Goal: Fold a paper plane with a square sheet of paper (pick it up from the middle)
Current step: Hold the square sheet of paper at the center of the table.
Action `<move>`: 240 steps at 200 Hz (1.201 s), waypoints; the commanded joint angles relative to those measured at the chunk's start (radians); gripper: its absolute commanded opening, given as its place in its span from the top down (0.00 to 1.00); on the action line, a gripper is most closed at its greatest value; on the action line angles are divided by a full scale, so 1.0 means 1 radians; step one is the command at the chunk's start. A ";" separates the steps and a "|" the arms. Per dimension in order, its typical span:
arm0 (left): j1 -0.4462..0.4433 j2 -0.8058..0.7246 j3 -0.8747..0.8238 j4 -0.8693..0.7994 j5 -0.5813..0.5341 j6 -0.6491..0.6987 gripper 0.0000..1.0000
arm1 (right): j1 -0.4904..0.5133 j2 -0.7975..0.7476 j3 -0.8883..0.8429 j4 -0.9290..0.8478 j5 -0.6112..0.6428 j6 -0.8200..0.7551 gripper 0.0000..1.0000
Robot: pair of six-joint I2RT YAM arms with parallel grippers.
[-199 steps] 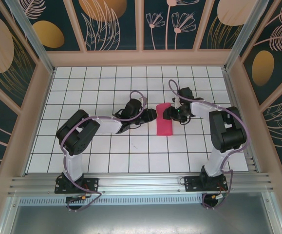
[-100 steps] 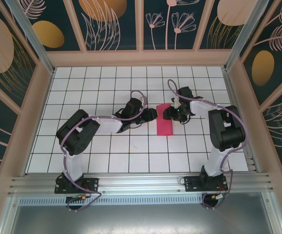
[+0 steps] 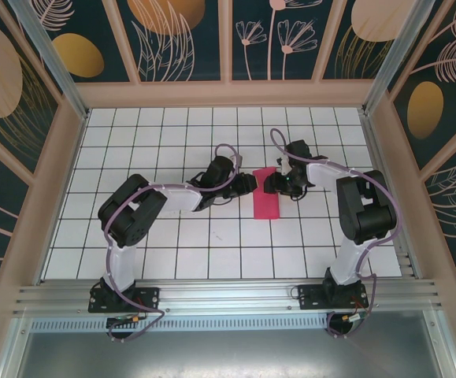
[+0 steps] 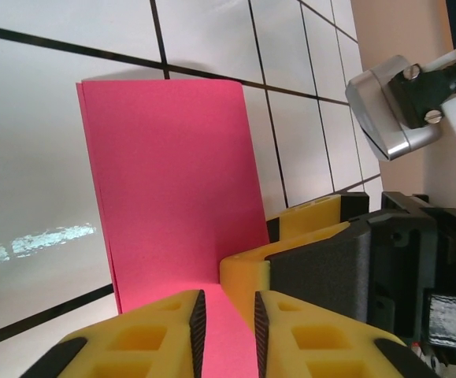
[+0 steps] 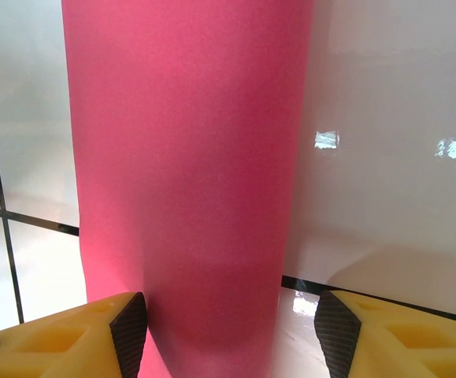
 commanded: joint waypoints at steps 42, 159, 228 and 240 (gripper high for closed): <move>-0.006 0.077 0.084 -0.049 0.034 -0.032 0.89 | 0.004 0.043 -0.017 -0.022 0.065 0.015 0.36; -0.006 0.181 0.116 -0.035 0.059 -0.064 0.91 | 0.005 0.047 -0.011 -0.024 0.059 0.017 0.36; -0.006 0.213 0.120 -0.111 0.039 -0.024 0.92 | 0.002 -0.016 0.015 -0.012 0.023 0.046 0.28; -0.005 0.214 0.120 -0.123 0.036 -0.015 0.92 | -0.005 -0.049 0.019 -0.007 0.002 0.053 0.27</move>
